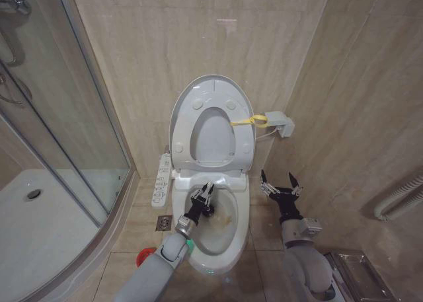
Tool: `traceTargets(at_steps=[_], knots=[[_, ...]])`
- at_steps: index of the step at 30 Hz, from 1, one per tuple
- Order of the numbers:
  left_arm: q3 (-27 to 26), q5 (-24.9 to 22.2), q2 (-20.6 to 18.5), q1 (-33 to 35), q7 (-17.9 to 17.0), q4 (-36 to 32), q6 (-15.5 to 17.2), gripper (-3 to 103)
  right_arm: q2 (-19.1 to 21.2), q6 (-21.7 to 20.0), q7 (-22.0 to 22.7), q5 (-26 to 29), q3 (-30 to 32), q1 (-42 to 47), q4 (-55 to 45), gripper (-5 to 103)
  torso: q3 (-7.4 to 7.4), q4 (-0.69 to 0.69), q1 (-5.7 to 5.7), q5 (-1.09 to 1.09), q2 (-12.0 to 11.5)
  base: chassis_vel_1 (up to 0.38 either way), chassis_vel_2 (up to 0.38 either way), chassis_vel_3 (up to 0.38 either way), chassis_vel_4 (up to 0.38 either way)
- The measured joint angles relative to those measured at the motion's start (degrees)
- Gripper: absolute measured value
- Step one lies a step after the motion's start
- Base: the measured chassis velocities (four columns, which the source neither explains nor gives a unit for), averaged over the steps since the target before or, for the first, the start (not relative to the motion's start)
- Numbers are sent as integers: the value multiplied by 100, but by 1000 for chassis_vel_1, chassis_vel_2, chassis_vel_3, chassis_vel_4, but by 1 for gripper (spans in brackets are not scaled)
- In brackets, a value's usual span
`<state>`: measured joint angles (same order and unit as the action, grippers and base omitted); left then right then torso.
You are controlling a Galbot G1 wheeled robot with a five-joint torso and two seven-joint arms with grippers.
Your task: Open the toilet lid, clean the toilet bowl with a toilet brush, close the toilet lid, and flush.
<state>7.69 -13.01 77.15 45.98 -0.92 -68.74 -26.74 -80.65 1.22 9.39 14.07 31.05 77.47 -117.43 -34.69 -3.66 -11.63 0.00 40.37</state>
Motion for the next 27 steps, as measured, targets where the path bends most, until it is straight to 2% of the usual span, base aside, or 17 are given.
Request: traceTargets(at_steps=[8,10,13,20,24,27], knots=[[142,14,142,-139,17,157,-81,21,0,0,0,0,0,0,0,100,0,-2,0,0,0,0,0,0,0],[163,17,147,-136,7,59,-56,21,0,0,0,0,0,0,0,100,-1,0,0,1,0,0,0,0,0],[305,-21,131,-112,-80,-488,117,21,0,0,0,0,0,0,0,100,0,0,0,1,0,0,0,0,0],[536,-165,135,6,-102,-1185,234,21,0,0,0,0,0,0,0,100,0,0,1,1,0,0,0,0,0],[595,-192,221,53,-96,-1240,239,21,0,0,0,0,0,0,0,100,0,-1,0,1,0,0,0,0,0],[626,-164,270,76,-77,-1035,165,21,0,0,0,0,0,0,0,100,0,-1,0,1,0,0,0,0,0]])
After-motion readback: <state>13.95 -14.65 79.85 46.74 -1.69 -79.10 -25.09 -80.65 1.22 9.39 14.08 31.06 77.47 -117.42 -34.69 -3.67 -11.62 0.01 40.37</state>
